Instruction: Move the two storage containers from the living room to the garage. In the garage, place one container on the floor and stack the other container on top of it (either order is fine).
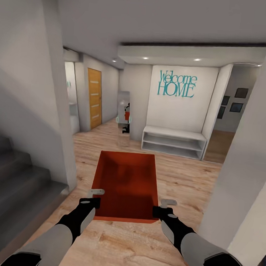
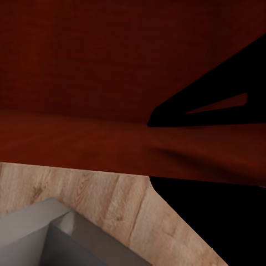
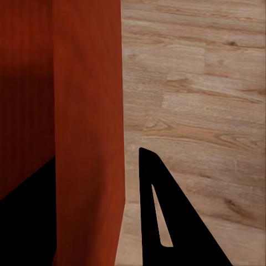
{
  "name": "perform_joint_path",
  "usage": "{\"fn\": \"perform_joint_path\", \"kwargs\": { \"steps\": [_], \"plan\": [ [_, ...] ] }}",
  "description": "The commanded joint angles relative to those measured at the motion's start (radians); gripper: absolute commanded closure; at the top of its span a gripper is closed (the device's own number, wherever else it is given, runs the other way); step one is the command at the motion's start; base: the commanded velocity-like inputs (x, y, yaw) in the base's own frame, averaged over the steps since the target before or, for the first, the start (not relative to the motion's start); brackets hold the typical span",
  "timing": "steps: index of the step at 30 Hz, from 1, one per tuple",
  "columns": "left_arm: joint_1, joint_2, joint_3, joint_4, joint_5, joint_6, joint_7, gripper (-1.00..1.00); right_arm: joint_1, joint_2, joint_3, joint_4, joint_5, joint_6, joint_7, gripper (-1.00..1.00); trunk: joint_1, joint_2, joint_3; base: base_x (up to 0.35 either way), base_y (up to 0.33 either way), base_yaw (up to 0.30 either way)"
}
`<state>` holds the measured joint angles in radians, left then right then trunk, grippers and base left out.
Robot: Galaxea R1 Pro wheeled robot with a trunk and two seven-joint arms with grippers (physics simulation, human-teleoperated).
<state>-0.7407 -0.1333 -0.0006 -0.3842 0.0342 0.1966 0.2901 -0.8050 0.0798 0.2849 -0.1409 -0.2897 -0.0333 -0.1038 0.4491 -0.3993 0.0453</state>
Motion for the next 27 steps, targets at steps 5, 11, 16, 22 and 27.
{"fn": "perform_joint_path", "kwargs": {
  "steps": [5,11,16,22,27],
  "plan": [
    [0.000,0.006,0.025,-0.003,-0.014,0.009,0.021,1.00,0.000,-0.002,-0.030,-0.001,-0.001,-0.006,-0.008,1.00,0.001,-0.001,0.000,0.325,0.000,0.000],
    [0.000,0.006,0.025,-0.003,-0.014,0.009,0.021,1.00,0.000,-0.002,-0.030,-0.002,-0.001,-0.007,-0.008,1.00,0.001,-0.001,0.000,0.324,0.000,0.000],
    [0.000,0.006,0.025,-0.003,-0.014,0.009,0.021,1.00,0.000,-0.002,-0.030,-0.001,-0.001,-0.007,-0.007,1.00,0.001,-0.001,0.000,0.325,0.000,0.000],
    [0.000,0.006,0.025,-0.002,-0.013,0.009,0.020,1.00,0.000,-0.002,-0.030,0.000,0.000,-0.007,-0.007,1.00,0.001,-0.001,0.000,0.324,0.000,0.000],
    [0.000,0.006,0.025,-0.002,-0.013,0.009,0.020,1.00,0.000,-0.002,-0.030,0.000,0.000,-0.007,-0.007,1.00,0.001,-0.001,0.000,0.324,0.000,0.000]
  ]
}}
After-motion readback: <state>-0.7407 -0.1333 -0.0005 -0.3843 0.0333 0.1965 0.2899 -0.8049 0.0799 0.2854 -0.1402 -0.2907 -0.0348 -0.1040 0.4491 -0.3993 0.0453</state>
